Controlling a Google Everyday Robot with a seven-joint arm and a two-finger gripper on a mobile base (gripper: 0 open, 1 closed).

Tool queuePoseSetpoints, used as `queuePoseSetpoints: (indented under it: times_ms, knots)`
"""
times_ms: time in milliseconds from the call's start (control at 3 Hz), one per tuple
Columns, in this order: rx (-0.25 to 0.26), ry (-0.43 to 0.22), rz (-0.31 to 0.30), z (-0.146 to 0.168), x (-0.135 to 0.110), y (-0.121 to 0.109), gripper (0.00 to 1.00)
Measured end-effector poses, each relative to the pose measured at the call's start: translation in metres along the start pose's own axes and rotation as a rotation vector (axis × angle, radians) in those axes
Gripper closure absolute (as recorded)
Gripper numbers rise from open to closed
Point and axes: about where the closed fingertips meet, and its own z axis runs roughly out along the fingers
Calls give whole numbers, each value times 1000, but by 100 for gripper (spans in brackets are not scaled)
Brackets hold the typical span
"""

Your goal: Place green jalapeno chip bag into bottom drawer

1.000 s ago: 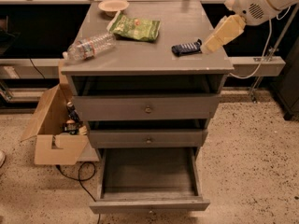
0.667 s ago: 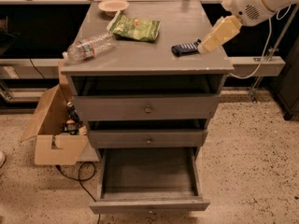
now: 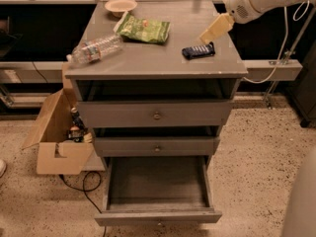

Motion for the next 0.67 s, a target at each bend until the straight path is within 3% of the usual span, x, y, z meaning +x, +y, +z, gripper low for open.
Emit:
queuePoseSetpoints:
  times_ms: [333,667]
  knots:
    - [52,-6,37,41,-4,-27,0]
    - [70,-38,68,77,-13,-40,0]
